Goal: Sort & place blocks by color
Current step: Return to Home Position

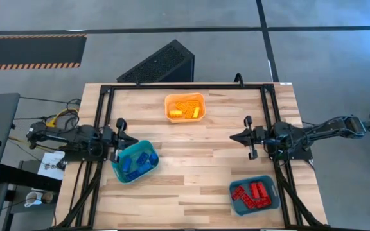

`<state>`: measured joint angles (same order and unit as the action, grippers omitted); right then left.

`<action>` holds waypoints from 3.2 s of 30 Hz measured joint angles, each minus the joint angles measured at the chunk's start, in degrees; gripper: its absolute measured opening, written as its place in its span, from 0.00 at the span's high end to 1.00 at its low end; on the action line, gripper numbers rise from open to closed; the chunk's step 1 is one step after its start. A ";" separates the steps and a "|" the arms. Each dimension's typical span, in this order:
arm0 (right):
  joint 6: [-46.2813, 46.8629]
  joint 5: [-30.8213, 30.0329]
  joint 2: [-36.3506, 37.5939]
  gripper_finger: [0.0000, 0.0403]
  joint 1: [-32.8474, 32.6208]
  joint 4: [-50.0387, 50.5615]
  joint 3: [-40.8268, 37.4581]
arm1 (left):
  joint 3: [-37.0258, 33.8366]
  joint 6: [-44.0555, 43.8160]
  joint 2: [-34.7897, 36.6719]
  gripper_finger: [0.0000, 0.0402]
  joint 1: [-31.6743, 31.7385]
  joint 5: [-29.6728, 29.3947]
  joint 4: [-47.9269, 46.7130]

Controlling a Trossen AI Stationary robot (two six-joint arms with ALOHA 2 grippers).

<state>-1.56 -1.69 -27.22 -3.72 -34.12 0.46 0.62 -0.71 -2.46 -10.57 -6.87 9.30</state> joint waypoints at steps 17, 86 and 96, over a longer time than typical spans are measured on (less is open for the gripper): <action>14.09 -0.09 -0.09 0.94 4.27 16.34 -0.05 | -0.04 -0.41 0.00 1.00 0.00 0.12 -6.66; 14.05 1.52 27.15 0.92 8.41 32.22 -0.16 | -0.15 0.48 -0.15 1.00 0.00 0.22 -6.76; 14.05 1.53 27.08 0.92 8.75 32.45 -0.16 | -0.15 0.48 -0.15 1.00 0.00 0.24 -6.77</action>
<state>12.49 -0.16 -0.14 5.04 -1.67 0.30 0.47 -0.23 -2.61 -10.57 -6.63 2.52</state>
